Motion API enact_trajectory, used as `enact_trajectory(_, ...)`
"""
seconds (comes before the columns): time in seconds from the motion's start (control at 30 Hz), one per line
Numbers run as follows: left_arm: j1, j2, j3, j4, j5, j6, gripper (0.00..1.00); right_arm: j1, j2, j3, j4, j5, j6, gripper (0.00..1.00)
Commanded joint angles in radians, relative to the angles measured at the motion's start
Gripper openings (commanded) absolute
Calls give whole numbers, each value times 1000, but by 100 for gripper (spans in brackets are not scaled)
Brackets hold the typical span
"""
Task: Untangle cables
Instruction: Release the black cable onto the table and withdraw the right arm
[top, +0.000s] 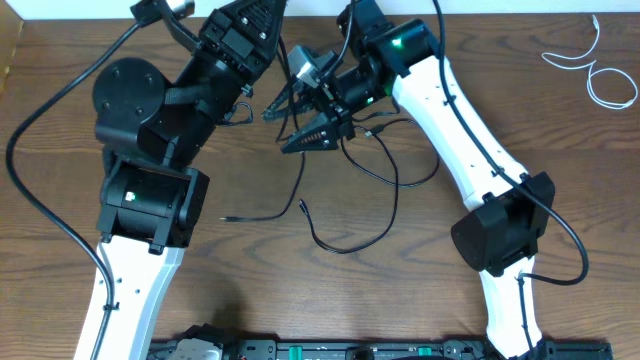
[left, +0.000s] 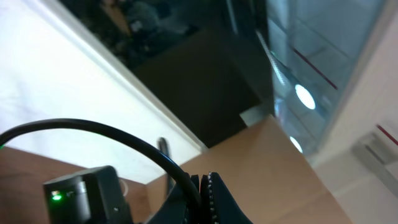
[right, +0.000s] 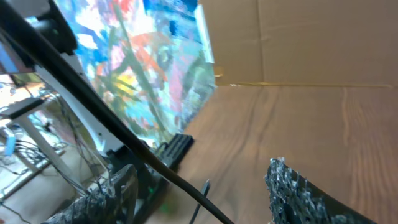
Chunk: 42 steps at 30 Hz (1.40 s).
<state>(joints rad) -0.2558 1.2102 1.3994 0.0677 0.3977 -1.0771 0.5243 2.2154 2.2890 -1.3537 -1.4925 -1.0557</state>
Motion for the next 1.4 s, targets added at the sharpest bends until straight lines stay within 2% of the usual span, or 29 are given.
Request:
enact_trajectory(0.0,4,-1,14,-28,-87,-2,7,14,-5,-3,-16,-69,-7,63)
enact_trajectory(0.17,4,17,14,-81,-168,-2,7,18,-5,-3,-53,-70,-7,61)
enact_trajectory(0.37,4,70,14,-79,-166,-51,7,48,-5,-3,-44,-70,-6,43)
enact_trajectory(0.43,4,82,14,-79,-163,-55,7,51,-5,-3,-28,-69,10,28)
enact_trajectory(0.5,4,86,14,-84,-163,-55,7,50,-5,-3,20,-69,87,4)
enact_trajectory(0.53,4,86,14,-89,-163,-54,7,46,-5,-3,52,-69,141,1)
enact_trajectory(0.6,4,86,14,-91,-164,-54,8,37,-5,-3,138,-69,275,1)
enact_trajectory(0.8,4,87,14,-104,-183,-25,8,0,-5,-3,317,23,558,1)
enact_trajectory(0.93,12,87,14,-165,-212,7,50,-21,-5,-3,348,301,765,1)
enact_trajectory(1.03,18,88,14,-232,-243,8,71,-29,-5,-3,337,534,888,1)
enact_trajectory(1.17,17,102,13,-328,-288,11,83,-35,-5,-3,294,772,937,1)
enact_trajectory(1.3,17,129,12,-402,-286,19,88,-52,-5,-3,231,995,1004,1)
enact_trajectory(1.37,16,145,12,-424,-283,38,88,-71,-12,-1,198,1038,1015,1)
